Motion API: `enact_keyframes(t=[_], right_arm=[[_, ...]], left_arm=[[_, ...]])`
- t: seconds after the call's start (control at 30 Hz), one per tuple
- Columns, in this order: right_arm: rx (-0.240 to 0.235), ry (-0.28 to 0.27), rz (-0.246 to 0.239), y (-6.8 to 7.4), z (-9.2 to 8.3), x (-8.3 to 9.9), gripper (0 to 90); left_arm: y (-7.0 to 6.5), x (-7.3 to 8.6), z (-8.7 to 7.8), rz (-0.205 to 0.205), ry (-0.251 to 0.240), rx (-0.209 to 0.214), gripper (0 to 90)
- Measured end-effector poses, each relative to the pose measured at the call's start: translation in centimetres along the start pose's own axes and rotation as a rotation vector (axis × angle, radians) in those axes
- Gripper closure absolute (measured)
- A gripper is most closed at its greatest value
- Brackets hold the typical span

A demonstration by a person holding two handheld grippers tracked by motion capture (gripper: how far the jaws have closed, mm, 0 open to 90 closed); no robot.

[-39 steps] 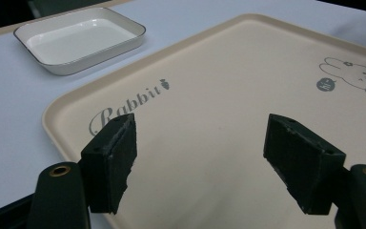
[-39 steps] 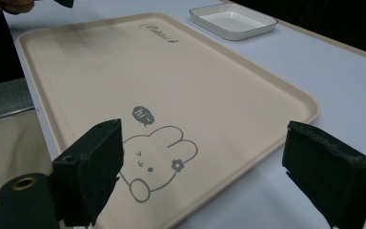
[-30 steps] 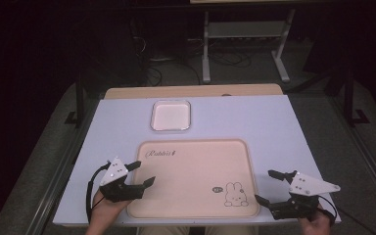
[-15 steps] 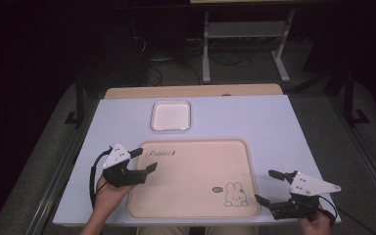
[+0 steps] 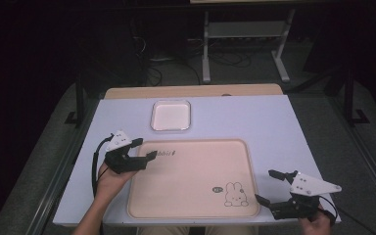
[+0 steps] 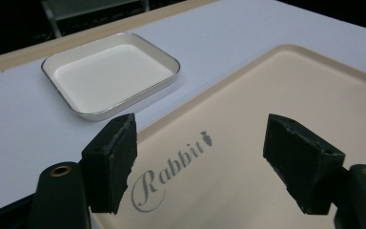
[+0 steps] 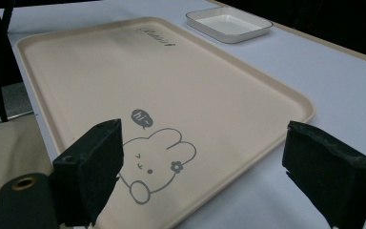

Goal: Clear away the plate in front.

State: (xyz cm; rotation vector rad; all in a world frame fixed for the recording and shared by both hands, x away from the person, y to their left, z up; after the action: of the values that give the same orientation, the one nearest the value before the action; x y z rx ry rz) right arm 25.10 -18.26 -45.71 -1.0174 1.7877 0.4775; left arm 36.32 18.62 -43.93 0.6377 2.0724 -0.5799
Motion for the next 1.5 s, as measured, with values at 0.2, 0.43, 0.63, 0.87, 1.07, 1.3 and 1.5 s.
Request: enact_keyframes(t=[0.2,0.43,0.63,0.87,1.07,1.3,1.5], right_arm=[[-0.005,0.004,-0.003,0.1,0.1,0.0,12.9],[-0.005,-0.003,-0.001,0.0,-0.1,0.0,12.9],[-0.003,-0.007,0.003,0.0,-0.2,0.0,12.9],[-0.002,-0.007,0.007,-0.1,-0.1,0.0,12.9],[0.000,-0.007,0.008,-0.1,-0.1,0.0,12.9],[0.002,-0.010,0.010,-0.2,-0.2,0.0,12.9],[0.003,-0.012,0.011,-0.2,-0.2,-0.1,12.9]], left_arm=[[0.6,-0.6,1.1,0.001,0.017,-0.011,27.2],[1.5,-1.8,2.1,-0.005,0.037,-0.023,30.1],[2.1,-2.6,3.2,-0.018,0.060,-0.032,29.6],[4.2,-3.2,4.8,-0.050,0.105,-0.053,29.1],[5.6,-3.9,5.4,-0.063,0.113,-0.081,28.7],[6.7,-4.4,6.2,-0.091,0.120,-0.091,28.6],[7.8,-4.8,6.7,-0.109,0.148,-0.110,28.7]])
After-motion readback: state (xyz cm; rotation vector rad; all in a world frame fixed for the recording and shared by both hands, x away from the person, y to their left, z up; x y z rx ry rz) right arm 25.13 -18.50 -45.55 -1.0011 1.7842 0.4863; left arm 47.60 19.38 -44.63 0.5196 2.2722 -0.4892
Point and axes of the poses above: each handheld gripper's, and its own axes: z roughly forward along the jaws, x roughly out of its underside, y roughly to its left, the point moved 9 cm from there along z, roughly forward along the jaws, and after that the axes turned 7 degrees about -z, right-handed, at the moved point
